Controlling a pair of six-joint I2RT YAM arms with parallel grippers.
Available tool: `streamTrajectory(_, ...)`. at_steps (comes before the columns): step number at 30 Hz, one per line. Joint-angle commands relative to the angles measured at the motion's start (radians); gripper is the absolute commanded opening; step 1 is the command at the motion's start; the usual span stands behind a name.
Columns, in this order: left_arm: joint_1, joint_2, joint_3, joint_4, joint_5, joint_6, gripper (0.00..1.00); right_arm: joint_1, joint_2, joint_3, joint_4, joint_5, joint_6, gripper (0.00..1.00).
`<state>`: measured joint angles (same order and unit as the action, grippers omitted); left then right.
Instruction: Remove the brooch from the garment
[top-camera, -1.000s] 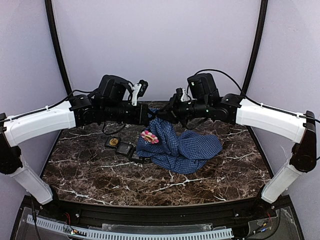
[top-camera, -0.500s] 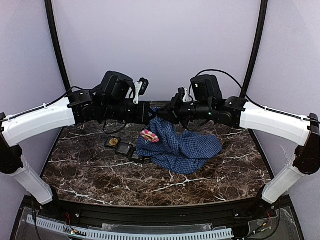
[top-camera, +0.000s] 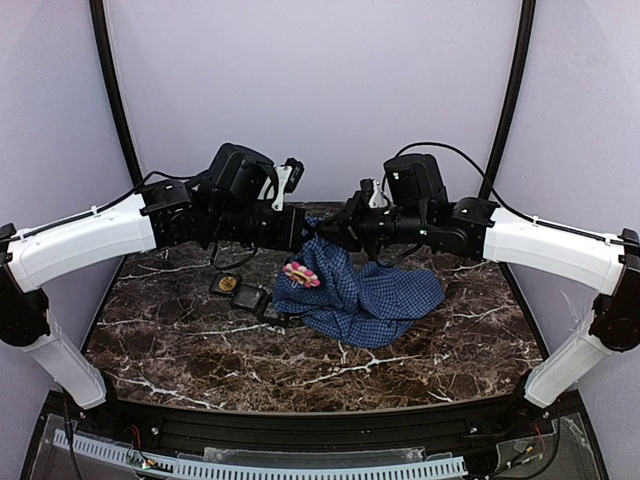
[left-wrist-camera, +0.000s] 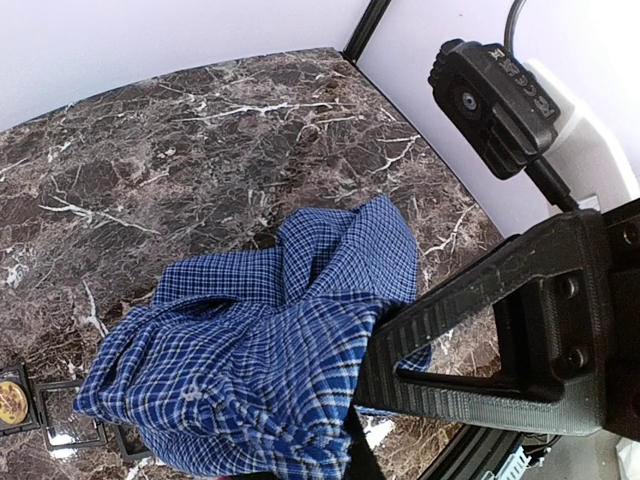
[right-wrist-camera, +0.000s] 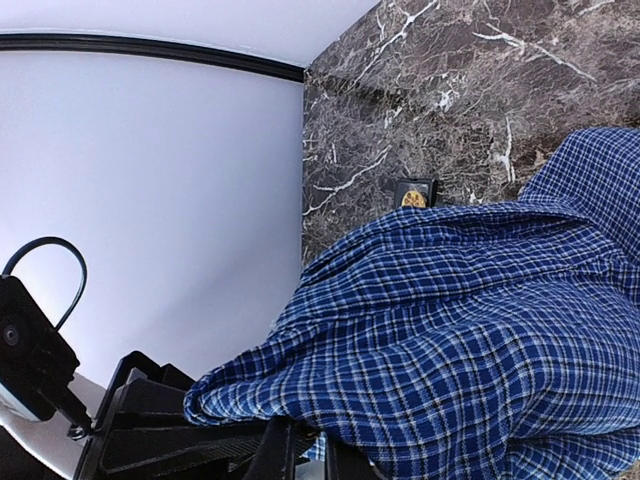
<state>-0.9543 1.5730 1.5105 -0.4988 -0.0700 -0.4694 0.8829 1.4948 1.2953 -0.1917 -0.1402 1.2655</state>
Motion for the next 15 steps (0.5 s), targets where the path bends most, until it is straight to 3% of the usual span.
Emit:
streamTrajectory(1, 0.027, -0.011, 0.026, -0.152, -0.163, 0.063, 0.01, -0.021, -0.048, -0.001, -0.078, 0.115, -0.023, 0.00)
streamTrajectory(11, 0.026, 0.001, 0.031, -0.184, -0.233, 0.125, 0.01, -0.021, -0.038, 0.019, -0.110, 0.136, -0.050, 0.00)
streamTrajectory(15, 0.027, -0.009, 0.010, -0.120, -0.148, 0.116, 0.01, -0.022, -0.034, 0.015, -0.094, 0.123, -0.059, 0.00)
